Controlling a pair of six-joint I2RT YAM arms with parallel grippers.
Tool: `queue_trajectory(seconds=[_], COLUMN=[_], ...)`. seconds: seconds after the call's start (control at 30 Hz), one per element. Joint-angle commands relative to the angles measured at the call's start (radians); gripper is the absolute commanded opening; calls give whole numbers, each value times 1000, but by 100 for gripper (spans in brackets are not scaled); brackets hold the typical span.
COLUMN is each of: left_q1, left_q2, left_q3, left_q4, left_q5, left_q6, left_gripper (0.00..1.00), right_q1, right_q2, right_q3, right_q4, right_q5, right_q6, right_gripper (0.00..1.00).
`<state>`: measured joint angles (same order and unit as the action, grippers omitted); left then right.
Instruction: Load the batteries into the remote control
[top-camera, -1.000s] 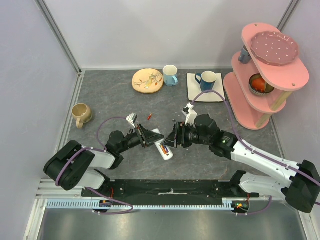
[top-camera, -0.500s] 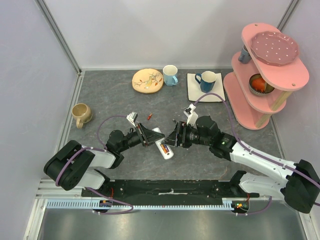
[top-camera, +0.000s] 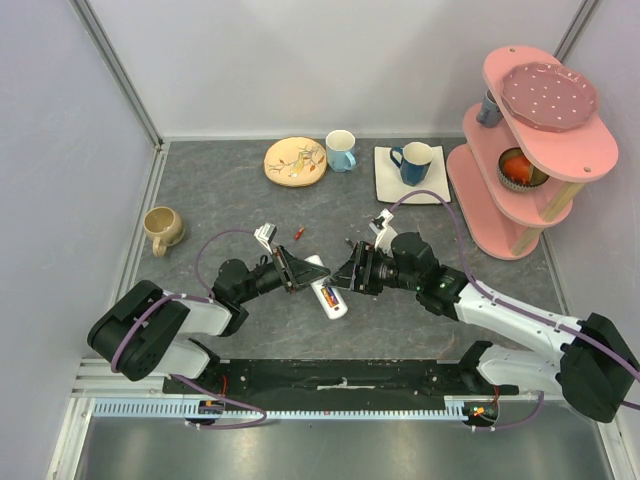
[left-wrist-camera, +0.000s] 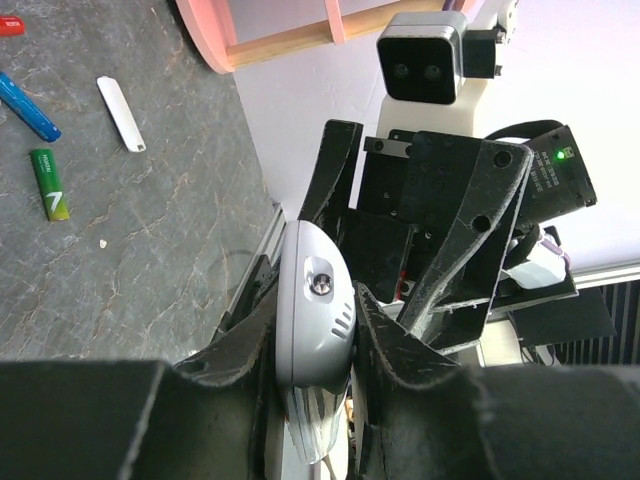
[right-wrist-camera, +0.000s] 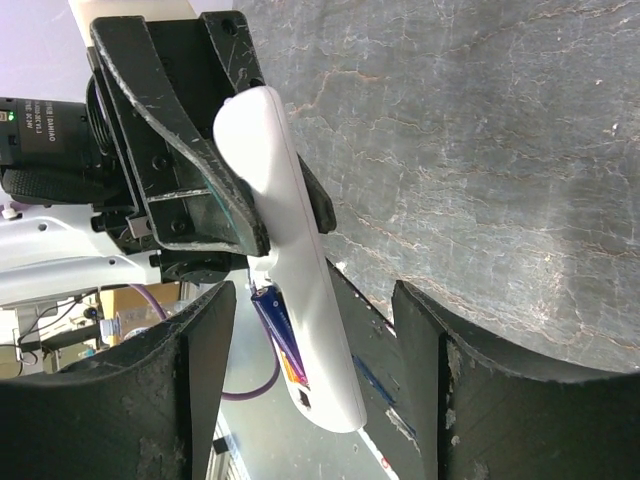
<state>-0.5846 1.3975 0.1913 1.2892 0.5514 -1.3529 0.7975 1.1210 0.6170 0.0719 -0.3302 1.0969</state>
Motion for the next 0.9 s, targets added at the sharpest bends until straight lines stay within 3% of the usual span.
queue_trajectory(seconds=[0.0, 0.87], left_q1=[2, 2], left_q2=[-8, -12], left_q3=[34, 50], left_q4=[360, 360], left_q5=[15, 12], left_q6=[28, 20], left_gripper=[2, 2], right_q1=[-12, -23], right_q2=[10, 30], right_q3=[-8, -54], right_q4=[48, 104], right_q5=[-23, -52], right_q6=[14, 32], right_gripper=[71, 68])
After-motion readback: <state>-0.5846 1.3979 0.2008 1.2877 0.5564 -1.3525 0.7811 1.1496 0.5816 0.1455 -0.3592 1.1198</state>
